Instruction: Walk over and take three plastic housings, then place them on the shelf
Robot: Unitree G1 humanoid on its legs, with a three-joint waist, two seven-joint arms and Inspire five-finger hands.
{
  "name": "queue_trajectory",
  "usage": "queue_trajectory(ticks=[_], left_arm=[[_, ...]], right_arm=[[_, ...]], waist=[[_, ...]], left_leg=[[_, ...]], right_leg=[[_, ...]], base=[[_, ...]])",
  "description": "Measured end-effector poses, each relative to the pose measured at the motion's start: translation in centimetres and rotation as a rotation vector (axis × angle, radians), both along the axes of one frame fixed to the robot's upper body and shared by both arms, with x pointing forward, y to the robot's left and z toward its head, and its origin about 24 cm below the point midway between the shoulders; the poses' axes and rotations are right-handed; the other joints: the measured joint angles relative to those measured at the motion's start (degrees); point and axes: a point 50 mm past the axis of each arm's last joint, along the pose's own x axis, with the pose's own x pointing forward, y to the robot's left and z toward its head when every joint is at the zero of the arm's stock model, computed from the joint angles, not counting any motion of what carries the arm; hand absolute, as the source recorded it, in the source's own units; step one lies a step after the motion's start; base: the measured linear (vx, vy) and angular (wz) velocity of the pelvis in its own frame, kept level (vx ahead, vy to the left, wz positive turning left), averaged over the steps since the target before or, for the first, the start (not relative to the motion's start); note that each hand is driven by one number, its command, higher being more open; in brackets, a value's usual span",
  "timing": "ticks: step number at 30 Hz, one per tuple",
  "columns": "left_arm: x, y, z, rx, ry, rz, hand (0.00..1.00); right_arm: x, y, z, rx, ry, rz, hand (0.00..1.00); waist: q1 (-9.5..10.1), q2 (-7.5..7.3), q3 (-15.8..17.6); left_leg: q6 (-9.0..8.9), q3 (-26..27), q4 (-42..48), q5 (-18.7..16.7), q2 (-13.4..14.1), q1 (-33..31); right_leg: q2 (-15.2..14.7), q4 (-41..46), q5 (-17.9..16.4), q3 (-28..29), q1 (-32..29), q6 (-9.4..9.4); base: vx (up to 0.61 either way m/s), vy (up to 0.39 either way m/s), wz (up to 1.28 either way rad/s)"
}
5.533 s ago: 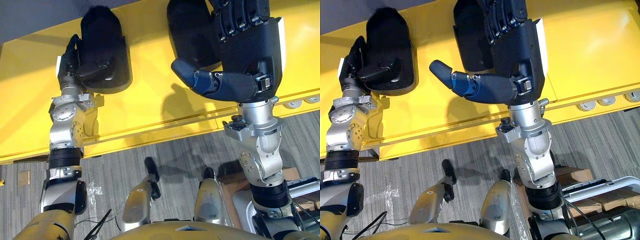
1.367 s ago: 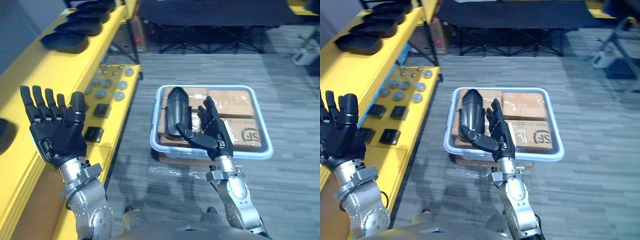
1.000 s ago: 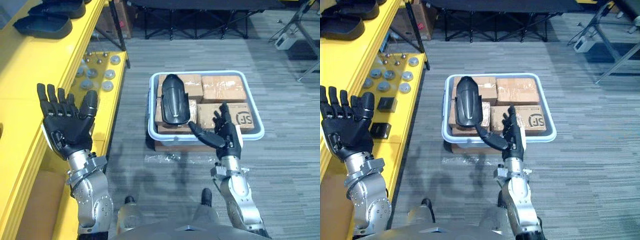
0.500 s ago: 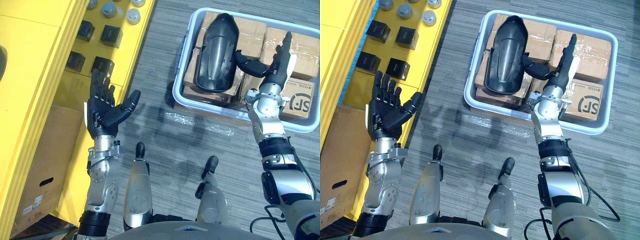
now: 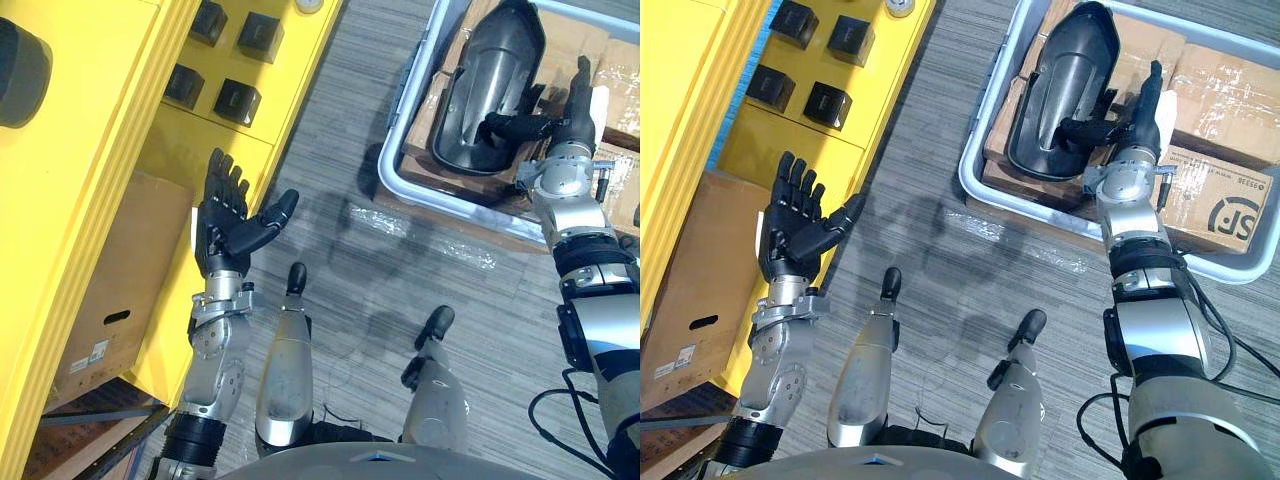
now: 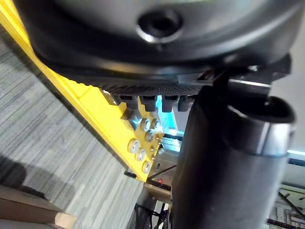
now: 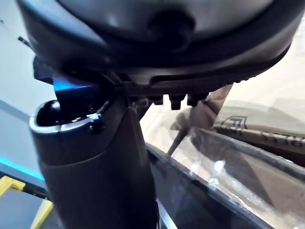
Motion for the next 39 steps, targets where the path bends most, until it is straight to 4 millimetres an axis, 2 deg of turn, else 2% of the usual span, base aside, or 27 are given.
queue_trajectory(ticks=[3,8,15,17,19,23,27,29,32,35,36,38,39], left_arm=[[0.0,0.0,-0.1,0.000,0.003,0.000,1.00],[-0.1,0.1,-0.1,0.005,0.005,0.000,1.00],[-0.6,0.4,-0.2,0.016,0.010,-0.005,1.00],[-0.9,0.5,-0.3,0.016,0.014,-0.005,1.00],[-1.3,0.6,-0.4,0.014,0.017,-0.013,1.00],[-1.8,1.4,-0.3,0.008,0.016,-0.007,1.00],[-2.2,3.0,-0.2,-0.005,0.010,0.032,1.00],[-2.2,3.2,-0.1,-0.023,0.002,0.024,1.00],[-2.1,3.1,0.0,-0.018,-0.012,-0.020,1.00],[-1.8,2.6,-0.4,-0.036,0.036,-0.095,1.00],[-1.6,2.2,-1.1,-0.099,0.091,-0.140,1.00],[-1.5,1.8,-1.9,-0.182,0.148,-0.184,1.00],[-1.4,1.0,-2.7,-0.238,0.193,-0.236,1.00]], right_arm=[[-0.2,-0.9,0.2,-0.087,0.085,-0.001,0.00],[-0.8,-3.0,1.6,-0.219,0.218,-0.069,0.00],[-1.7,-5.1,-0.4,-0.262,0.439,-0.228,0.00],[-1.9,-5.5,-0.3,-0.259,0.419,-0.280,0.00],[-2.4,-6.2,0.7,-0.256,0.374,-0.376,0.00],[-5.2,-10.0,2.2,-0.186,0.304,-0.589,0.00],[-7.4,-12.4,4.3,-0.142,0.165,-0.714,0.00],[-8.0,-13.0,4.7,-0.162,0.101,-0.742,0.00],[-8.2,-12.9,5.0,-0.210,0.028,-0.741,0.00],[-7.9,-12.1,4.8,-0.270,-0.019,-0.685,0.00],[-7.4,-11.1,4.6,-0.320,-0.057,-0.638,0.00],[-6.6,-9.5,4.3,-0.373,-0.099,-0.573,0.00],[-5.9,-7.6,3.5,-0.420,-0.134,-0.496,0.00]], waist=[[-0.05,0.00,0.0],[-0.14,0.00,0.0],[-0.39,0.01,0.0],[-0.72,0.06,0.0],[-1.12,0.07,0.0],[-1.71,0.06,0.0],[-3.33,0.08,-0.1],[-3.94,0.06,-0.2],[-4.24,-0.07,-0.6],[-3.93,-0.09,-3.3],[-3.94,-0.20,-5.0],[-4.11,-0.33,-6.1],[-4.54,-0.56,-8.1]], left_leg=[[-0.08,0.0,-2.4,1.3,0.0,0.8],[-0.08,0.2,-5.9,3.6,0.0,3.0],[0.03,0.7,-10.3,5.9,-0.1,6.0],[0.11,1.0,-11.8,6.9,-0.1,6.9],[0.08,1.4,-13.1,7.5,-0.1,8.0],[0.13,1.5,-13.8,7.9,0.0,9.4],[0.13,1.8,-13.9,7.9,0.0,10.4],[0.13,1.8,-13.9,7.9,0.1,10.8],[0.11,2.0,-13.9,7.8,0.0,11.6],[0.04,2.3,-13.9,7.5,0.0,11.7],[-0.01,2.6,-13.9,7.2,0.2,12.2],[-0.13,3.4,-13.9,6.9,0.5,13.5],[-0.47,3.9,-14.0,6.4,1.1,14.3]], right_leg=[[-0.1,0.0,-0.1,-0.1,-0.1,-0.11],[-0.2,0.3,-0.1,-0.2,0.3,-0.11],[-0.5,0.3,-0.1,-0.3,1.3,-0.13],[-0.6,0.4,-0.1,-0.2,1.4,-0.13],[-0.7,0.7,-0.2,0.1,1.5,-0.04],[-0.7,0.8,-0.2,0.2,2.5,0.03],[-0.7,0.7,-0.3,0.2,3.4,0.15],[-0.6,0.5,-0.4,0.2,3.9,0.21],[-0.4,-1.0,-0.1,0.2,5.2,0.39],[-0.1,-3.2,0.7,0.0,6.1,0.53],[0.2,-4.4,1.2,0.0,7.0,0.61],[0.5,-5.1,1.4,0.1,8.4,0.55],[1.0,-5.4,1.4,0.2,9.1,0.53]], base=[[-0.04,-0.030,0.04],[-0.02,-0.035,0.02],[0.00,-0.012,0.01],[0.00,-0.016,-0.03],[0.00,-0.012,-0.02],[0.00,-0.009,0.00],[0.00,-0.004,-0.01],[-0.01,-0.010,-0.02],[0.00,-0.009,-0.01],[0.01,-0.021,-0.02],[0.05,-0.035,-0.07],[0.06,-0.044,-0.10],[0.06,-0.043,-0.11]])
